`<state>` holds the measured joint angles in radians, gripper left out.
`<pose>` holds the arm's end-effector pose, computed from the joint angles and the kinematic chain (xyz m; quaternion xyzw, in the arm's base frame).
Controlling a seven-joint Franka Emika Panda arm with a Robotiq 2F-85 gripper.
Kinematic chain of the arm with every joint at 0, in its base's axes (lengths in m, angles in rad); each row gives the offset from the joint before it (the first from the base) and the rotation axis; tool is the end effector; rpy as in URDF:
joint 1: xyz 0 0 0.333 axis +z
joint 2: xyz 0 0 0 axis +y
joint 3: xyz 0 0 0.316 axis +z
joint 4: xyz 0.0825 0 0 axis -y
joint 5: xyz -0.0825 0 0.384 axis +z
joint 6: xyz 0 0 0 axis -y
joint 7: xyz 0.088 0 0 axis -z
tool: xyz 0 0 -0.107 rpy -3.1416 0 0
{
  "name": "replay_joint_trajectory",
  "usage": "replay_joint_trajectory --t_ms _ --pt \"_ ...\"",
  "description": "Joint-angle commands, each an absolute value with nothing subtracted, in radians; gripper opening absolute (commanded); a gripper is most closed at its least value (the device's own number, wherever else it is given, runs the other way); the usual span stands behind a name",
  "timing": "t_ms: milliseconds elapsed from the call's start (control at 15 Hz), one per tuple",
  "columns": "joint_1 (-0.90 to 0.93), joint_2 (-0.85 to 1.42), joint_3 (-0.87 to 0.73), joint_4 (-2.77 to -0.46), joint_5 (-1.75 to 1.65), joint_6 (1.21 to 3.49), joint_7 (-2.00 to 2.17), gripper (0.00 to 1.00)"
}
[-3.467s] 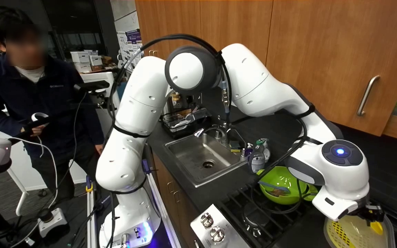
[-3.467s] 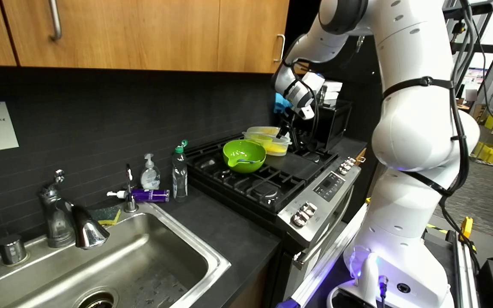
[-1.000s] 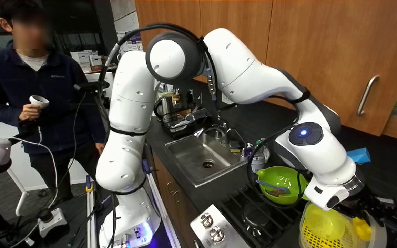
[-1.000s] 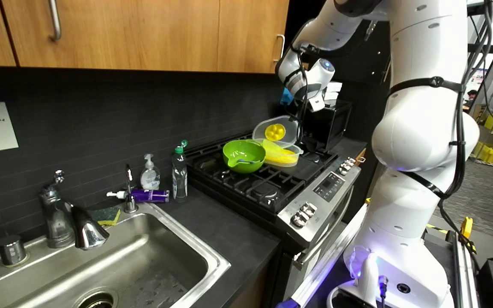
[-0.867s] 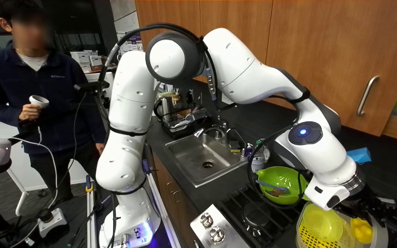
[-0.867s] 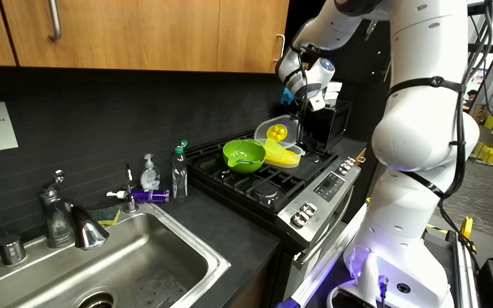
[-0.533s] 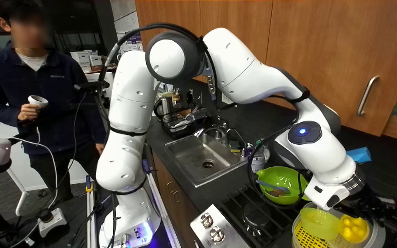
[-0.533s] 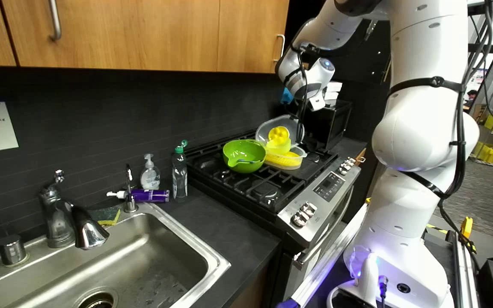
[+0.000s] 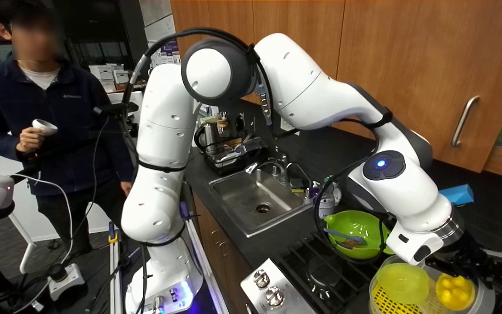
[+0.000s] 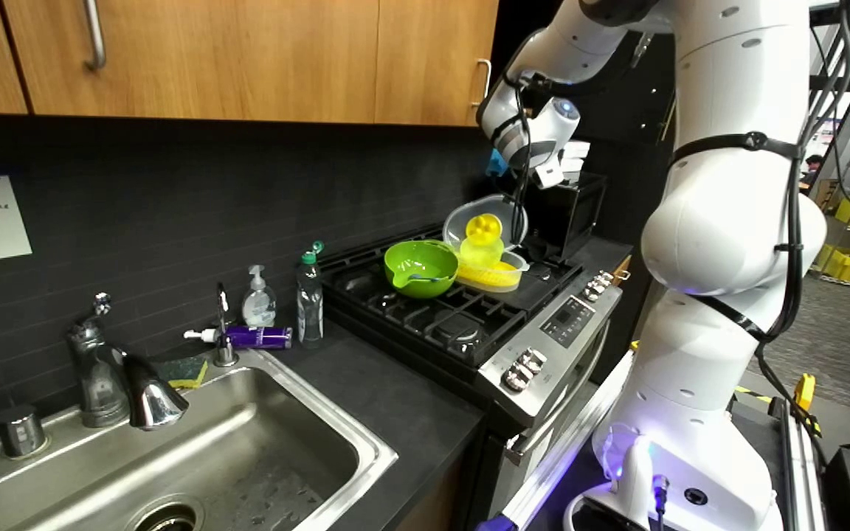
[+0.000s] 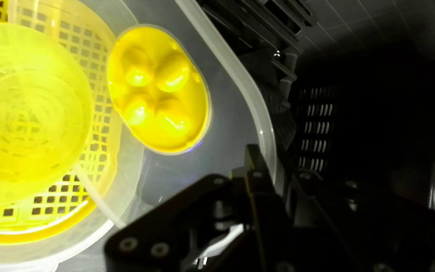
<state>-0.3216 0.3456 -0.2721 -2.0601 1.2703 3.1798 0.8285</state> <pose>0.4485 -0.3986 0.3297 -0.2233 0.8997 -0.3092 0.2122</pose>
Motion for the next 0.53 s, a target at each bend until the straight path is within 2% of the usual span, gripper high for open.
replay_joint_trajectory --t_ms 0,467 --pt "-0.331 0.302 -0.255 -2.067 1.338 3.261 0.816 0.03" --pt "-0.303 0.306 -0.281 -2.028 1.393 3.438 0.834 0.03"
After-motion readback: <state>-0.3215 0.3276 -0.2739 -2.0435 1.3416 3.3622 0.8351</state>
